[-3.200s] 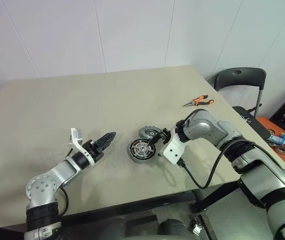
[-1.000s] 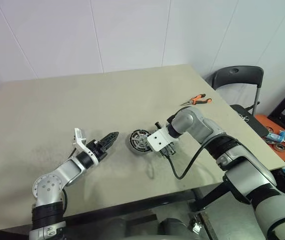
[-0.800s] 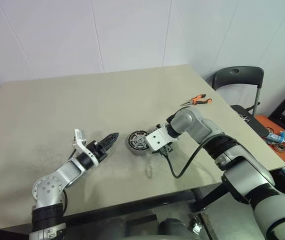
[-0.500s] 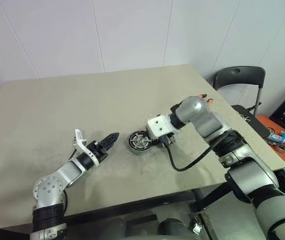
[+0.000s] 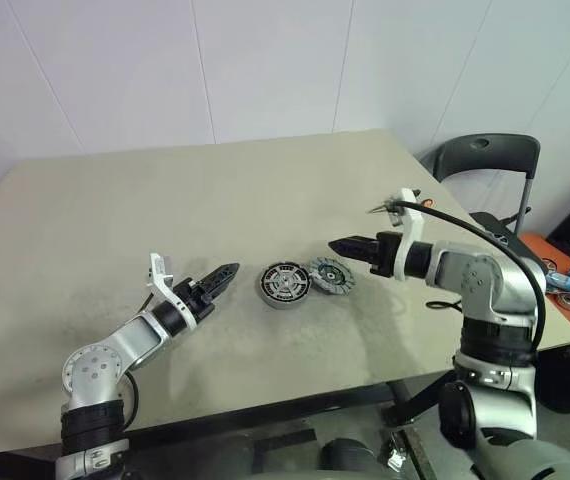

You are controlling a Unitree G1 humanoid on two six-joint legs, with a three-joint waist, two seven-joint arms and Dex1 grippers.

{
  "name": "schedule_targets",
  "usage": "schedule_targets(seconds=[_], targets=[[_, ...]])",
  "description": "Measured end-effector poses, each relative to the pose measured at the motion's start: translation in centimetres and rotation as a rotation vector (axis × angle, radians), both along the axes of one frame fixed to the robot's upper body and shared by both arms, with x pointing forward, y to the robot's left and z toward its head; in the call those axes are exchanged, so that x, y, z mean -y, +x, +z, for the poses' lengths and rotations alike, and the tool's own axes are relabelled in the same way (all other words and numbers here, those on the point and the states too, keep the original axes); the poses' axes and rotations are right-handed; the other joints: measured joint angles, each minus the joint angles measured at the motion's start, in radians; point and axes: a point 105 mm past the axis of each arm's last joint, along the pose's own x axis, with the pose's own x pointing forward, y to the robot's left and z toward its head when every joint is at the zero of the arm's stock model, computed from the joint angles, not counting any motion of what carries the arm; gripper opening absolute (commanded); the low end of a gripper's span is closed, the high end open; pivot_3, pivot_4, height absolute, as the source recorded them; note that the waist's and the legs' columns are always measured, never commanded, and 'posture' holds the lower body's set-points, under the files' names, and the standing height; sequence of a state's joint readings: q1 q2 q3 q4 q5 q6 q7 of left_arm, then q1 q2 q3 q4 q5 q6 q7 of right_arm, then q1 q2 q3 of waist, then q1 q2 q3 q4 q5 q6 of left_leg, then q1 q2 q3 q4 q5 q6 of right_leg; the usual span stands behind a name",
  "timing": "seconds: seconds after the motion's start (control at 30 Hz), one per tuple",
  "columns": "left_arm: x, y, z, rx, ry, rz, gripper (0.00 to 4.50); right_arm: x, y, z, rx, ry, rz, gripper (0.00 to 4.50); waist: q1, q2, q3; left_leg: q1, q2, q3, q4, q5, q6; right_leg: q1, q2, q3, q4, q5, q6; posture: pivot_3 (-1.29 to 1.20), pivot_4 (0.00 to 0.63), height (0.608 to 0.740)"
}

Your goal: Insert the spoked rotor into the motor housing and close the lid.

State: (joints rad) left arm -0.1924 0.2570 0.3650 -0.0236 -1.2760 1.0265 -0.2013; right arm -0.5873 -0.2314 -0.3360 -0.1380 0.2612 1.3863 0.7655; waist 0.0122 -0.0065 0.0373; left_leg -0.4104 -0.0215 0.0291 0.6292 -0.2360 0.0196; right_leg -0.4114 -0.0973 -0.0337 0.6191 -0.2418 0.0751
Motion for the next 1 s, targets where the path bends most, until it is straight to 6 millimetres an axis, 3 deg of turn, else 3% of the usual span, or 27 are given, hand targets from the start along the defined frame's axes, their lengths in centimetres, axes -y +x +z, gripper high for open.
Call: schedule_targets(seconds=[0.13, 0.4, 0.87, 1.0], targets=[[0.7, 0.5, 0.5, 0.008, -0.001, -0.045, 2.44, 0.3, -1.5, -2.9, -0.175, 0.095, -0.111, 1.7, -0.002, 0.001, 0.001, -0.002, -0.001, 0.0, 0.001, 0.0, 0.0, -0.001, 0.0, 0.0, 0.0, 0.0, 0.0, 0.0, 0.0, 0.74], [0.6, 0.6, 0.1, -0.005, 0.011, -0.061, 2.44, 2.3, -2.2, -4.2, -0.276, 0.225, -0.249, 1.7, -0.003, 0.002, 0.001, -0.002, 0.0, 0.0, 0.0, 0.0, 0.0, -0.001, 0.0, 0.0, -0.001, 0.0, 0.0, 0.0, 0.0, 0.74], [0.4, 0.2, -0.3, -0.013, 0.014, -0.062, 2.44, 1.7, -2.7, -6.5, -0.357, 0.325, -0.311, 1.7, -0.011, 0.004, 0.001, -0.002, 0.0, 0.0, 0.0, 0.0, 0.0, -0.001, 0.0, 0.0, -0.001, 0.0, 0.0, 0.0, 0.0, 0.74], [0.3, -0.1, -0.6, -0.021, 0.017, -0.058, 2.44, 2.8, -2.6, -6.8, -0.329, 0.34, -0.37, 2.58, -0.013, 0.004, 0.001, -0.002, 0.0, 0.0, -0.001, 0.0, 0.0, -0.001, 0.0, 0.0, -0.002, 0.0, 0.0, 0.0, 0.0, 0.74]])
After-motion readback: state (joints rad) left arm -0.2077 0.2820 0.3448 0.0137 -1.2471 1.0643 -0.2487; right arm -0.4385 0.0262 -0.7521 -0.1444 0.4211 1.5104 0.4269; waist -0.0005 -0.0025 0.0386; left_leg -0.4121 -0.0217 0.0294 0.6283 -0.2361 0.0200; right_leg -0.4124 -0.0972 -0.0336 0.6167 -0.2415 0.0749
